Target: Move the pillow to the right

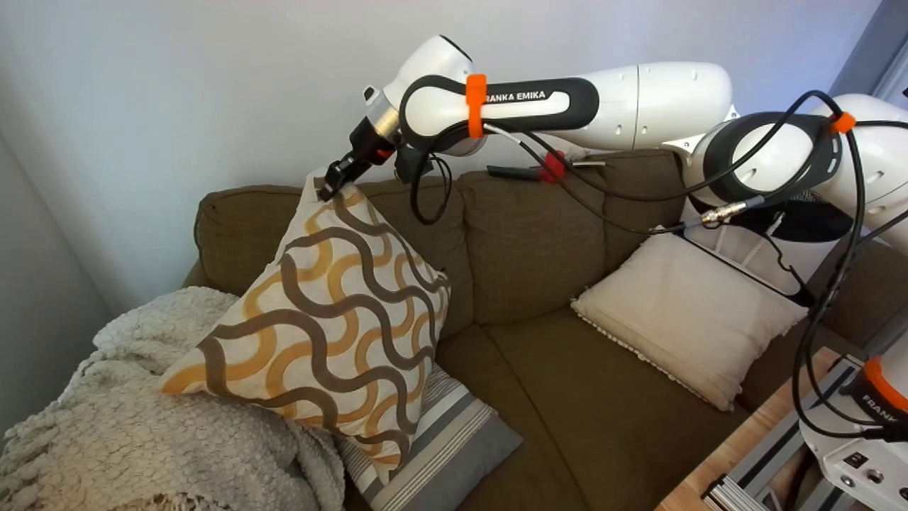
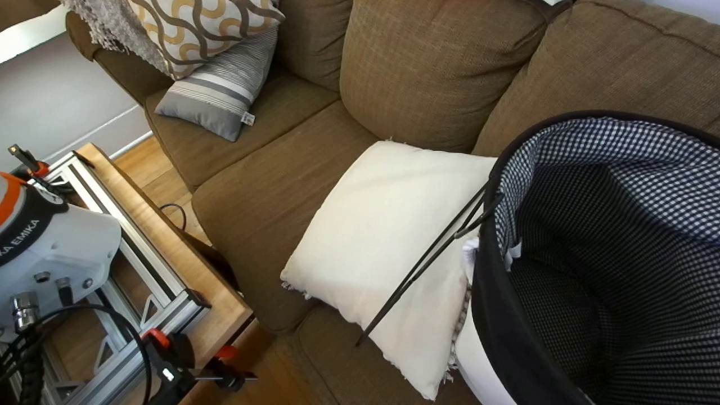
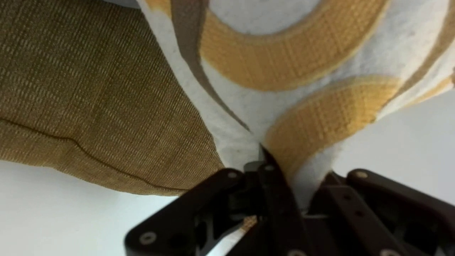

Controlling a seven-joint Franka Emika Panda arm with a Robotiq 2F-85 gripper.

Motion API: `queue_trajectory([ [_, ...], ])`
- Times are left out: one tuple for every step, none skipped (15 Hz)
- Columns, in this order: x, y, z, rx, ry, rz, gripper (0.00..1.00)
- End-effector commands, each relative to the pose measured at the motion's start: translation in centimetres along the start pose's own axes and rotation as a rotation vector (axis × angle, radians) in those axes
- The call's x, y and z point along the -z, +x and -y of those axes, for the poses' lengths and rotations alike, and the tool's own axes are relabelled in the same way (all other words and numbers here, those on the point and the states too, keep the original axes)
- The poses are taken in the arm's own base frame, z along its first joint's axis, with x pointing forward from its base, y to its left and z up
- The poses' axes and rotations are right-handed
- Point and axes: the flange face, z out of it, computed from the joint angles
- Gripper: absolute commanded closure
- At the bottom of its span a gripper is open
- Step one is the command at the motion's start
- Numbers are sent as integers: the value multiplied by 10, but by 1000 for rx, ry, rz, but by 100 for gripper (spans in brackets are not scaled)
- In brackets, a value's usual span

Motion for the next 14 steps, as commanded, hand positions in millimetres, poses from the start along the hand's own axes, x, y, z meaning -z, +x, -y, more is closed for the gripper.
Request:
queue_trajectory([
  [19,10,14,59,-42,24,97],
  [19,10,17,68,-48,24,97],
  [20,9,20,79,-54,31,97],
  [22,9,22,88,-66,41,97],
  [25,8,24,100,-80,55,97],
  [29,8,26,108,-101,67,97],
  [34,7,28,114,-124,82,97],
  [42,6,31,114,-155,101,97],
  [51,4,33,110,-191,118,97],
  [61,4,35,99,-235,136,97],
  [70,3,36,83,-278,148,97],
  [79,1,37,58,-325,156,97],
  [88,-2,40,31,-363,164,97],
  [97,-5,43,1,-400,171,97],
])
